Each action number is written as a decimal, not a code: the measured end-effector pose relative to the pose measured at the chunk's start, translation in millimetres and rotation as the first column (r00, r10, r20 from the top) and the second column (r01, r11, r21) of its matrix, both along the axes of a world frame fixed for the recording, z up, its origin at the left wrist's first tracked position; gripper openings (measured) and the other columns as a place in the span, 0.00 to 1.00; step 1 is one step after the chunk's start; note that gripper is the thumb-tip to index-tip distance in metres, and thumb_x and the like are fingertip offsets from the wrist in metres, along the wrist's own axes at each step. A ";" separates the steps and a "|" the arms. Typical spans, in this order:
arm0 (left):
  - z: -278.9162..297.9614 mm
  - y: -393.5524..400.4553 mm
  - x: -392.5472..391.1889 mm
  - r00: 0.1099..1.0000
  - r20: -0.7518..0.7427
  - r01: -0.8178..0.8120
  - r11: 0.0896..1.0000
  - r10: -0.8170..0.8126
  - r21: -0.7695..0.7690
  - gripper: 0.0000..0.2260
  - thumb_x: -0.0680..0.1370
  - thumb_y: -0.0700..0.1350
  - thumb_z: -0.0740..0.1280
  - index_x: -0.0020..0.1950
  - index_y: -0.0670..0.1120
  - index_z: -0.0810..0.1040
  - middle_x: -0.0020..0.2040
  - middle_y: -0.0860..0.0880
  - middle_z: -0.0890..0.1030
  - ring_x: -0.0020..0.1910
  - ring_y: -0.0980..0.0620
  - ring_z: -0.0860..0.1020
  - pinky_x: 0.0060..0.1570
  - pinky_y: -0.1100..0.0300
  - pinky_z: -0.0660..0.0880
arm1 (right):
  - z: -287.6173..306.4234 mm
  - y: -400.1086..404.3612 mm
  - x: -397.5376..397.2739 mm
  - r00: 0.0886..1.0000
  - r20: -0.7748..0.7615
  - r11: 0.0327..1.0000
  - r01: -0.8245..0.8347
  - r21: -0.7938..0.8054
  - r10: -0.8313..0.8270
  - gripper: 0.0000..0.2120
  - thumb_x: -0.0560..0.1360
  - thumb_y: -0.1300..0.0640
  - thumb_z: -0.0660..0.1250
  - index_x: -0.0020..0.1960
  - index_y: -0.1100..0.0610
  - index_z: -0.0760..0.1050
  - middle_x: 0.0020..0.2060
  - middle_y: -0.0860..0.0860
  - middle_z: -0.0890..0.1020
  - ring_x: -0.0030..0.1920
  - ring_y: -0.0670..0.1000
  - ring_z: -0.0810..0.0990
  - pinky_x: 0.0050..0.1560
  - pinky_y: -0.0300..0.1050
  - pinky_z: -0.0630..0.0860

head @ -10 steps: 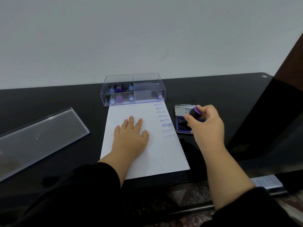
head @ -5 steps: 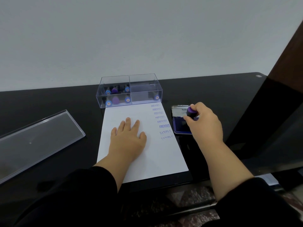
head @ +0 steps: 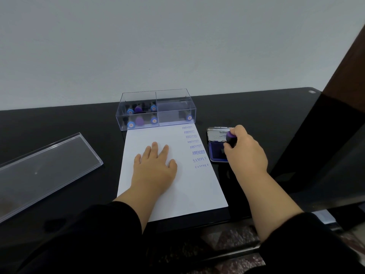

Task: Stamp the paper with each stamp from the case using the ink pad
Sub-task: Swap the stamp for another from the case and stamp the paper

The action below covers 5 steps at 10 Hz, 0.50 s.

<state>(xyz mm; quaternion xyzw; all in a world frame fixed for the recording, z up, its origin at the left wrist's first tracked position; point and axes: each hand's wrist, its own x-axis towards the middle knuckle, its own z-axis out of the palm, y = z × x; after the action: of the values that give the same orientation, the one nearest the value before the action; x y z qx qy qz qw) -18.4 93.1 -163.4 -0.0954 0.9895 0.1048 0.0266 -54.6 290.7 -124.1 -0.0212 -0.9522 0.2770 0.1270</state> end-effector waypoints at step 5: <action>-0.3 -0.7 -0.7 1.000 0.010 0.003 1.000 -0.003 -0.015 0.25 0.82 0.55 0.44 0.78 0.53 0.44 0.78 0.49 0.41 0.77 0.50 0.42 0.74 0.50 0.40 | 0.4 0.7 1.8 0.999 0.044 0.998 -0.012 0.053 0.010 0.12 0.77 0.58 0.63 0.58 0.49 0.64 0.43 0.50 0.76 0.40 0.54 0.75 0.32 0.43 0.68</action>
<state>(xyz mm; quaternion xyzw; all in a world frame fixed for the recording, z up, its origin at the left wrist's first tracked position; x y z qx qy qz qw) -19.1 92.3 -163.7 -0.0947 0.9903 0.0966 0.0310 -52.8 291.4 -123.7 -0.0187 -0.9620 0.2514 0.1051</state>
